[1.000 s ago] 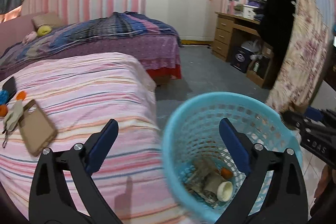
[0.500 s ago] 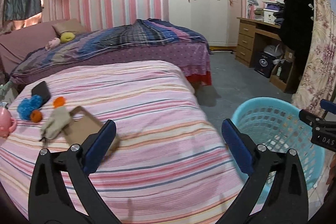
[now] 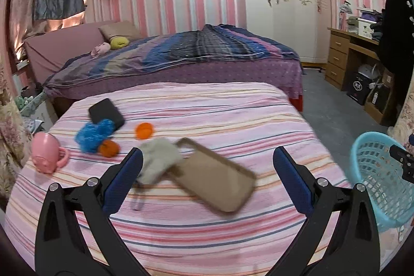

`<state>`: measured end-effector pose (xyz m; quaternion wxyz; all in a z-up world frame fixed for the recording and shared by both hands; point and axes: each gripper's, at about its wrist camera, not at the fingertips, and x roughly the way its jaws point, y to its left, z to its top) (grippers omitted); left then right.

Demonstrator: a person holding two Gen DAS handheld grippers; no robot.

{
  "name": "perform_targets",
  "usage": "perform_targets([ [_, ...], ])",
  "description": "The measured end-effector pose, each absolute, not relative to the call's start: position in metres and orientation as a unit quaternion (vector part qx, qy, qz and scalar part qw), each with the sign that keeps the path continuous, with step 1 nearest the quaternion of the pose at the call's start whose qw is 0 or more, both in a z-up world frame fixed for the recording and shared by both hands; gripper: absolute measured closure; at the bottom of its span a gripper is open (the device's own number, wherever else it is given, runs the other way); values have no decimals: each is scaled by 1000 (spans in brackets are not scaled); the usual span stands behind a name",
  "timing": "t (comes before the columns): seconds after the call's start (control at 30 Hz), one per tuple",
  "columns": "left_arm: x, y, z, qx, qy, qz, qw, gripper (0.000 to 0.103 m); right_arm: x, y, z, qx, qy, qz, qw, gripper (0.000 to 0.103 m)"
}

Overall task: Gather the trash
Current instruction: 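Open both tools to drop the sponge and cloth into the basket, then move both tools back over the bed toward the grey cloth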

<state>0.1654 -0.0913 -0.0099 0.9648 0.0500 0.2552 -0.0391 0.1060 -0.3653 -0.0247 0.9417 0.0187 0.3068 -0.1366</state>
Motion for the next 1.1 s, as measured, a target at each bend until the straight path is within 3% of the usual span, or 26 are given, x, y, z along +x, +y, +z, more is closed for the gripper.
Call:
perform_targets([
  [0.6,195,80,-23,13,295,59,953,6,144,-225,-30,-35,319,-13,947,16],
  [1.1,216,146,-29,-3,313,103,944,6,225,-70,-40,-76,344,74,933,16],
])
